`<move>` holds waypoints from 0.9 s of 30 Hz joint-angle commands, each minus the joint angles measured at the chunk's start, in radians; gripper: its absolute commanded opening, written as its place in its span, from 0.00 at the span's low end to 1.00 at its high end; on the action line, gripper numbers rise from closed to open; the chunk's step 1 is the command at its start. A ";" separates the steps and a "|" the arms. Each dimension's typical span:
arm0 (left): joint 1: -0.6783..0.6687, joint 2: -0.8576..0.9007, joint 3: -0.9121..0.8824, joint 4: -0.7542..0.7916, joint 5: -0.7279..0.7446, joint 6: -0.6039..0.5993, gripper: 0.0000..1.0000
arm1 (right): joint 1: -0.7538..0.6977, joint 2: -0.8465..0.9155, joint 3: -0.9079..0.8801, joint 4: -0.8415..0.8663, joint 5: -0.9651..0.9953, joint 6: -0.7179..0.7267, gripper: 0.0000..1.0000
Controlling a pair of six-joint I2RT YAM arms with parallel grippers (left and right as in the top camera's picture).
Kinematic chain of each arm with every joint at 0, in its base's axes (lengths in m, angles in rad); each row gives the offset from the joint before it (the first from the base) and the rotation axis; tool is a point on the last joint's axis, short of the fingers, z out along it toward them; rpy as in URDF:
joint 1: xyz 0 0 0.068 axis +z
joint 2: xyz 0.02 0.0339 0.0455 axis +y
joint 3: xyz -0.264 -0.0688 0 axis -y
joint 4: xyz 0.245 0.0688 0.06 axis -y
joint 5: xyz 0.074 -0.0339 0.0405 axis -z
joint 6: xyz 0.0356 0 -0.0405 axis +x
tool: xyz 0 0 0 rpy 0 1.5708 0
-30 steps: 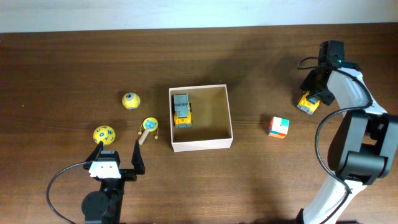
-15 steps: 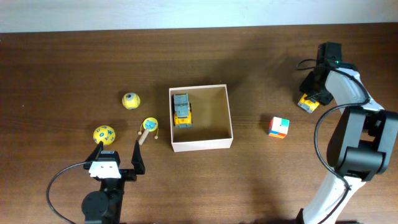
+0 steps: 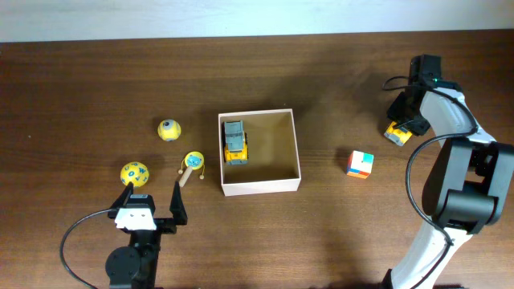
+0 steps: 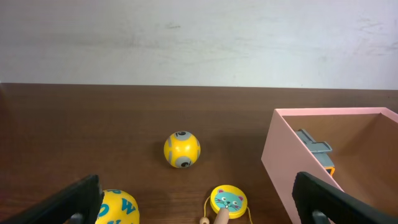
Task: Pack container
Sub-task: 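Lower the right gripper around the second truck to grasp it, then lift the truck with the right gripper and carry it over the box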
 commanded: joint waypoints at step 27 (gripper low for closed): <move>0.005 -0.007 -0.007 0.002 0.014 0.016 0.99 | 0.164 -0.420 -0.008 -0.119 -0.306 -0.196 0.45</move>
